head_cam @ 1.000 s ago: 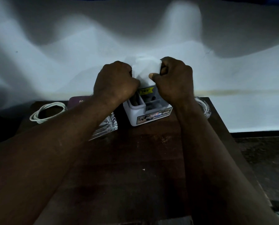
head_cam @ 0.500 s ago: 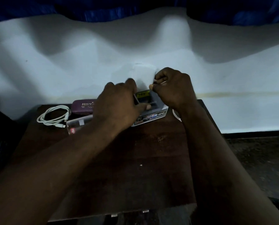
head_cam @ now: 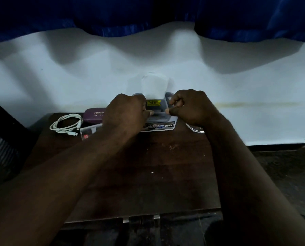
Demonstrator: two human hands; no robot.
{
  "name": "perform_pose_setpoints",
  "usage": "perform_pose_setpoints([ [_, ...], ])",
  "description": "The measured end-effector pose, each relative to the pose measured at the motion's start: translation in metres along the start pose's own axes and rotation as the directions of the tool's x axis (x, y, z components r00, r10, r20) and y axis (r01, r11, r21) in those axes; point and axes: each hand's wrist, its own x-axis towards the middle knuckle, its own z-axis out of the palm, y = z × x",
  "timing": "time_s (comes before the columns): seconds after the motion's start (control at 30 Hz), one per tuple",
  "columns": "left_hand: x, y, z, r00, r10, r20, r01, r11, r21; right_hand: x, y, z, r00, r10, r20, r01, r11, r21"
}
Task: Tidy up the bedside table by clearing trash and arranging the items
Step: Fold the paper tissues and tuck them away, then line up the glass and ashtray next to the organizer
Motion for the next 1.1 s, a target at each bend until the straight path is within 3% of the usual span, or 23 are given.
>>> perform_pose_setpoints([
  [0.2, -0.001, 0.002, 0.0, 1.0, 0.002, 0.005, -0.002, 1.0, 0.008, -0.007, -0.006, 0.0, 0.999, 0.038, 0.035, -0.038, 0.999, 0.004],
  [0.33, -0.02, 0.003, -0.019, 0.991, 0.045, -0.128, -0.046, 0.999, -0.004, -0.016, -0.015, -0.013, 1.0, 0.012, -0.019, -0.012, 1.0, 0.004],
  [0.4, -0.032, 0.0, -0.029, 0.987, -0.019, -0.158, 0.016, 1.0, -0.024, -0.022, -0.024, -0.024, 0.997, -0.002, -0.081, 0.002, 1.0, -0.003],
  [0.5, -0.052, 0.002, -0.036, 0.991, -0.105, -0.08, 0.099, 0.993, -0.07, -0.032, -0.04, -0.03, 0.994, 0.004, -0.11, -0.005, 1.0, -0.008],
  [0.63, -0.078, 0.015, -0.043, 0.993, -0.117, -0.014, 0.114, 0.985, -0.131, -0.05, -0.065, -0.016, 1.0, 0.012, -0.016, -0.012, 0.999, -0.046],
  [0.73, -0.092, 0.008, -0.045, 0.984, -0.172, 0.04, 0.175, 0.981, -0.088, -0.067, -0.085, -0.008, 0.999, -0.004, 0.051, 0.009, 0.996, -0.092],
  [0.87, -0.103, -0.013, -0.045, 0.963, -0.255, 0.086, 0.252, 0.967, 0.04, -0.1, -0.096, 0.002, 1.0, -0.024, 0.0, 0.024, 0.994, -0.106],
  [1.1, -0.086, -0.037, -0.054, 0.95, -0.291, 0.118, 0.278, 0.954, 0.115, -0.154, -0.094, 0.026, 0.994, 0.093, -0.056, -0.091, 0.995, 0.039],
])
